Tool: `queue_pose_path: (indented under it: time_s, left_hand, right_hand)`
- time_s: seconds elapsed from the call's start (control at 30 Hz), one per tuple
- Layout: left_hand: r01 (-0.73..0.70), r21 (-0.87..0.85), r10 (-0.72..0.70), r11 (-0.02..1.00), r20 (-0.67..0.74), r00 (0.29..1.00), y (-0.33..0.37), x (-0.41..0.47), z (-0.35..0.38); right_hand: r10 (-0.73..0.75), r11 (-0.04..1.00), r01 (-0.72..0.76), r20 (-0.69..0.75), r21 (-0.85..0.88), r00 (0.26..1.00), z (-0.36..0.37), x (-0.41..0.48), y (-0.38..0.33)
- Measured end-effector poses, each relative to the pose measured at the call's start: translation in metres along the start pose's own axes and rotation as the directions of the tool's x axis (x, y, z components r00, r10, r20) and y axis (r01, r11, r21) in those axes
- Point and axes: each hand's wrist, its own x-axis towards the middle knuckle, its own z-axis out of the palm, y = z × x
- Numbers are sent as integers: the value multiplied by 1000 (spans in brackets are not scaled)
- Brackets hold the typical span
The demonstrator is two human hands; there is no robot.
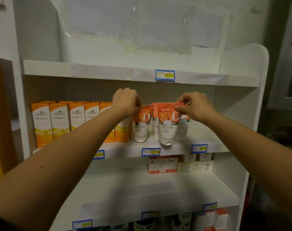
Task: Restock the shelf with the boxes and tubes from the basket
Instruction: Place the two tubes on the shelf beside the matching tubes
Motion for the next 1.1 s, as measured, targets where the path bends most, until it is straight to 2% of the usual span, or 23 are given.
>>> queue_pose_path:
  time_s: [0.37, 0.5, 0.7, 0.87, 1.0, 1.1]
  left_hand:
    - [6, 160, -36, 987, 184, 982, -11, 37, 14]
    - [-24, 240, -21, 970, 183, 983, -10, 42, 16]
    - [-42, 252, 3, 967, 156, 988, -5, 40, 23]
    - [-62, 216, 22, 974, 184, 983, 2, 37, 24]
    - [-87, 188, 56, 978, 163, 985, 4, 37, 25]
    - [-112, 135, 92, 984, 151, 984, 7, 37, 26]
  right_hand:
    - [-42, 998, 42, 19, 40, 999, 33, 34, -10]
    - [-23, 999, 20, 81, 46, 996, 44, 40, -10]
    - [35, 997, -43, 118, 65, 992, 54, 49, -8]
    - [-30, 999, 32, 112, -24, 993, 59, 51, -7]
    - [-98, 989, 99, 19, -109, 995, 50, 55, 3]
    - [-67, 990, 54, -102, -130, 993, 35, 59, 23]
